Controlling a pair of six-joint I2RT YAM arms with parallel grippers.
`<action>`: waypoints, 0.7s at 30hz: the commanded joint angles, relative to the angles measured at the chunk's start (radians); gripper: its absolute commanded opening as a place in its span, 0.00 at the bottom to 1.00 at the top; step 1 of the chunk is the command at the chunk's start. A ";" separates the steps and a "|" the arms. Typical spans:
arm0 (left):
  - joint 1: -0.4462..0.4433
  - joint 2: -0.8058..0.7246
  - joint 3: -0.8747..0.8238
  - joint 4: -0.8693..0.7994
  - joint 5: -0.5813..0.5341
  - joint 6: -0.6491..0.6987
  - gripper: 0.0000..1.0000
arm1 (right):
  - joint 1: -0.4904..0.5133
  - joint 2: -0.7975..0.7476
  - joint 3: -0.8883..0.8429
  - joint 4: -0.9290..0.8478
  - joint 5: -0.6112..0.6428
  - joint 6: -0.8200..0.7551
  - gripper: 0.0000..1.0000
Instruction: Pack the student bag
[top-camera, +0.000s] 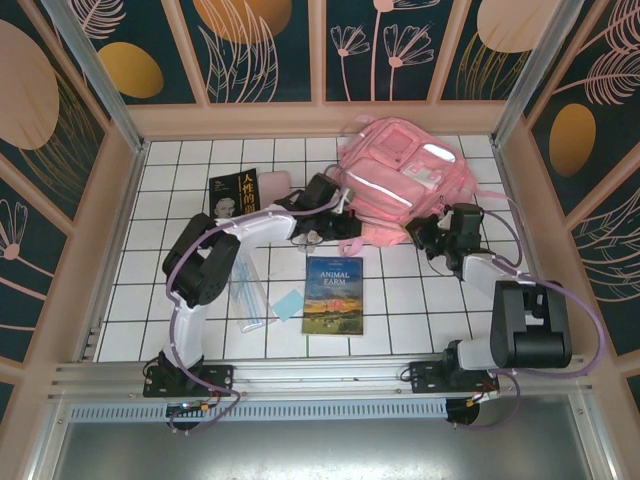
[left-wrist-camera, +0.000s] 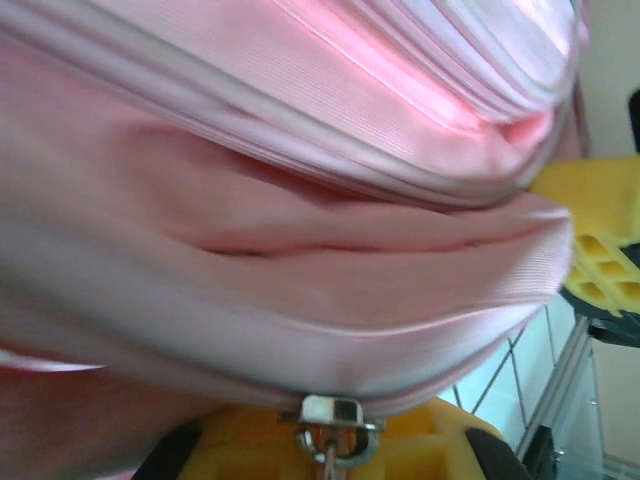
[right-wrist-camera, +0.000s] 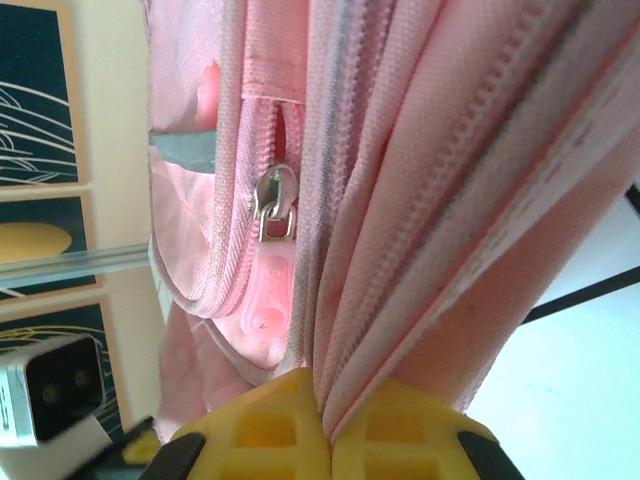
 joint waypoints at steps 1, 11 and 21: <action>0.121 -0.042 -0.005 -0.113 -0.168 0.098 0.00 | -0.086 -0.031 0.036 -0.129 0.072 -0.165 0.00; 0.069 -0.092 -0.017 -0.166 -0.176 0.148 0.00 | -0.144 0.137 0.252 -0.189 0.132 -0.325 0.00; -0.153 -0.011 0.062 -0.006 -0.017 -0.007 0.00 | -0.146 0.294 0.483 -0.243 0.181 -0.342 0.06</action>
